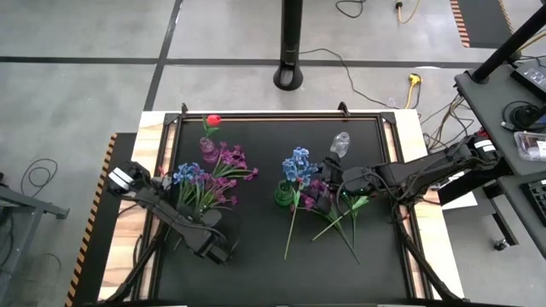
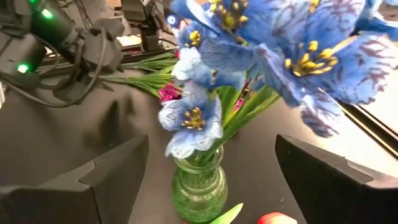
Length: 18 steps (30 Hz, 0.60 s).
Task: Sort flowers into vase by color
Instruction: Put the bottom left violet flowers into the transparent vase
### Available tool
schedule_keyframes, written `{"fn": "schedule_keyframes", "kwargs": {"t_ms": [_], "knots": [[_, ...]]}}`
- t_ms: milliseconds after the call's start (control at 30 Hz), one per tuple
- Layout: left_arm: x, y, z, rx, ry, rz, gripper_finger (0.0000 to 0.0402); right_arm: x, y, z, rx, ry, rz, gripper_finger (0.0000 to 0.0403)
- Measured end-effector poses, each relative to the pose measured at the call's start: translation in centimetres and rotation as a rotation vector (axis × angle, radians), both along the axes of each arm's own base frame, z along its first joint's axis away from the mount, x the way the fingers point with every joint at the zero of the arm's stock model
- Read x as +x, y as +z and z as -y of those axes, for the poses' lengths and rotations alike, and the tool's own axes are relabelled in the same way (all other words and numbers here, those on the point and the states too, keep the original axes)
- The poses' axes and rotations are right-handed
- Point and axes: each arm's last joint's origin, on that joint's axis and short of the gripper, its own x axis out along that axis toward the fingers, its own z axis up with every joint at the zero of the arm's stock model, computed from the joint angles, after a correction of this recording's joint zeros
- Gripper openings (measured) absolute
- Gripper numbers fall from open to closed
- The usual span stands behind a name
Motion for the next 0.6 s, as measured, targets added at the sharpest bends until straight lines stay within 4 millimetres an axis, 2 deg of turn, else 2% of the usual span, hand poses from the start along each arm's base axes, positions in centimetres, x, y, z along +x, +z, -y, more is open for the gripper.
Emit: {"fn": "schedule_keyframes", "kwargs": {"t_ms": [300, 500, 600], "knots": [[-1.7, -1.4, -2.2, 0.022, 0.032, -0.022, 0.0204, 0.0, 0.0, 0.0, 0.000, 0.000, 0.002, 0.0343], [-2.5, -2.3, -2.8, -0.002, 0.026, 0.016, 0.0201, 0.0, 0.0, 0.0, 0.000, 0.000, 0.002, 0.0343], [-2.5, -2.3, -2.8, -0.007, 0.026, 0.023, 0.0181, 0.0, 0.0, 0.0, 0.000, 0.000, -0.002, 0.0342]]}}
